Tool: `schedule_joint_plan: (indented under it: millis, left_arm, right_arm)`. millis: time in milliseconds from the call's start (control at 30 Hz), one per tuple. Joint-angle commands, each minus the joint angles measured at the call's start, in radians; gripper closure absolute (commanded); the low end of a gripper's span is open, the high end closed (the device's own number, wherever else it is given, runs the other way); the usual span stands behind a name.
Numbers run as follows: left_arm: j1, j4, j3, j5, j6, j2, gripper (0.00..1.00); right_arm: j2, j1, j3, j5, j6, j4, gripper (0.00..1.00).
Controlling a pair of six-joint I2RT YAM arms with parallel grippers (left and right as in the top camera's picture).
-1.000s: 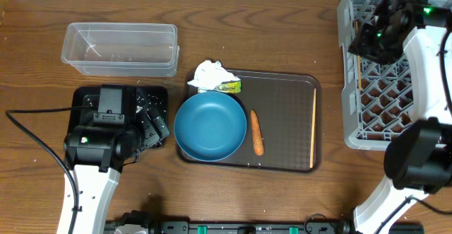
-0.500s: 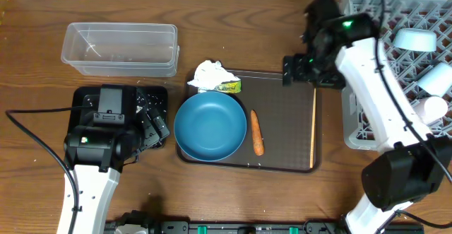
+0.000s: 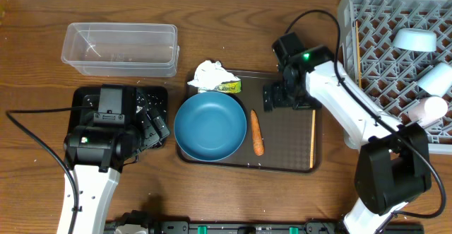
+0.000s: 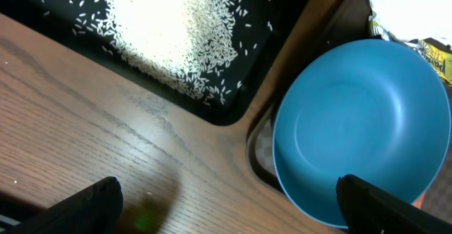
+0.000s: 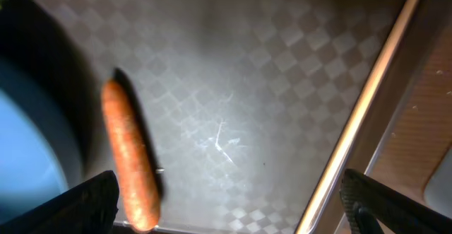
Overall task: Sort waste into correct bins and load items into the dishwasher rack
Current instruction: 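Move the right gripper back over the second chopstick on the tray, then close the right gripper on the second wooden chopstick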
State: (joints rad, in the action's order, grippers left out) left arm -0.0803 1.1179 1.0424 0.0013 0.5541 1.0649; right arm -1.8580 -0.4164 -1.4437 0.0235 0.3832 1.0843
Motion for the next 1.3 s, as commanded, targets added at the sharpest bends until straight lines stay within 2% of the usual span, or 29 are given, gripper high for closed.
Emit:
schedule_joint_plan:
  millis: [0, 233, 433, 767, 1267]
  left_arm:
    - [0.003, 0.001, 0.013, -0.001, 0.008, 0.000, 0.01]
    - [0.003, 0.001, 0.013, -0.001, 0.009, 0.000, 0.01]
    - [0.003, 0.001, 0.013, -0.001, 0.009, 0.000, 0.01]
    - [0.003, 0.001, 0.013, -0.001, 0.009, 0.000, 0.01]
    - [0.003, 0.001, 0.013, -0.001, 0.009, 0.000, 0.01]
  right_arm:
    - [0.001, -0.003, 0.075, -0.015, 0.013, -0.056, 0.01]
    - [0.001, 0.000, 0.162, -0.035, 0.013, -0.165, 0.01]
    - [0.001, 0.048, 0.163, -0.142, 0.014, -0.157, 0.01]
    - [-0.001, 0.146, 0.251, -0.037, 0.011, -0.204, 0.01]
    - [-0.001, 0.133, 0.287, -0.007, -0.002, -0.238, 0.01]
